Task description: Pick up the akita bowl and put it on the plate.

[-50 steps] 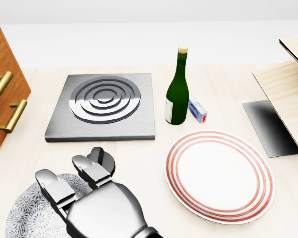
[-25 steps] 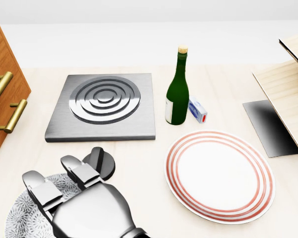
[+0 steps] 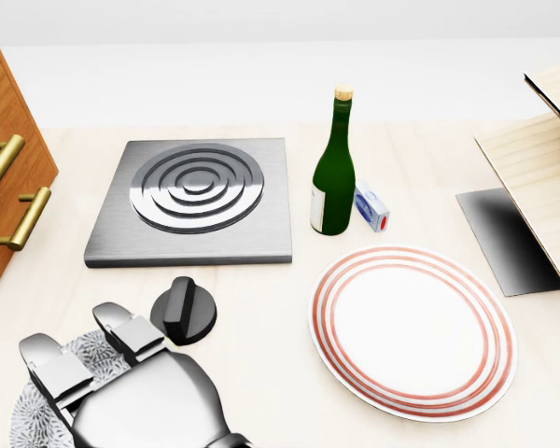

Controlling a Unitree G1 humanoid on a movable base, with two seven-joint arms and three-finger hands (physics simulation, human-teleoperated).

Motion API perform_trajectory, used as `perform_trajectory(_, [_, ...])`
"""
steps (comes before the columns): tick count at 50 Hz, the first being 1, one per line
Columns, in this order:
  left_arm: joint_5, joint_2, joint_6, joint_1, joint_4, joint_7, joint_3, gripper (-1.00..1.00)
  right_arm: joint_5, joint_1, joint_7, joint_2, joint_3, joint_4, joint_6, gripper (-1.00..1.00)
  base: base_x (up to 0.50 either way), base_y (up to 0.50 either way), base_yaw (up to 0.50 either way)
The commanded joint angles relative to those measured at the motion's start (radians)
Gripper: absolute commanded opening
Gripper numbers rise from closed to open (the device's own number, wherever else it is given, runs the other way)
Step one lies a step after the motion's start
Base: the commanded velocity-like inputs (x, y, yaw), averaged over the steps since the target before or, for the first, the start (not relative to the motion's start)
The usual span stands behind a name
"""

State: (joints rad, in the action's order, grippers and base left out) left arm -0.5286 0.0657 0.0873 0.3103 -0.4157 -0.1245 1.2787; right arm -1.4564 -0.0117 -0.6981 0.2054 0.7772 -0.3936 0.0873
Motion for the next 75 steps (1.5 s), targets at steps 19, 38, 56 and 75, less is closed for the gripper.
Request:
perform_trajectory(19, [-0.001,0.000,0.000,0.000,0.000,-0.003,0.000,1.00,0.004,0.006,0.000,-0.003,0.011,0.063,0.000,1.00,0.00,0.00,0.00])
perform_trajectory(38, [-0.001,0.000,0.000,0.000,0.000,0.000,0.000,1.00,0.027,0.004,0.000,-0.018,-0.022,0.090,-0.002,1.00,0.00,0.00,0.00])
perform_trajectory(56, [-0.001,0.000,0.000,0.000,-0.001,0.000,0.000,1.00,0.040,-0.007,0.000,-0.016,-0.048,0.124,-0.015,1.00,0.00,0.00,0.00])
perform_trajectory(75, [0.005,0.000,0.000,0.000,-0.001,-0.011,-0.001,1.00,0.033,-0.021,0.000,0.002,-0.056,0.196,-0.030,1.00,0.00,0.00,0.00])
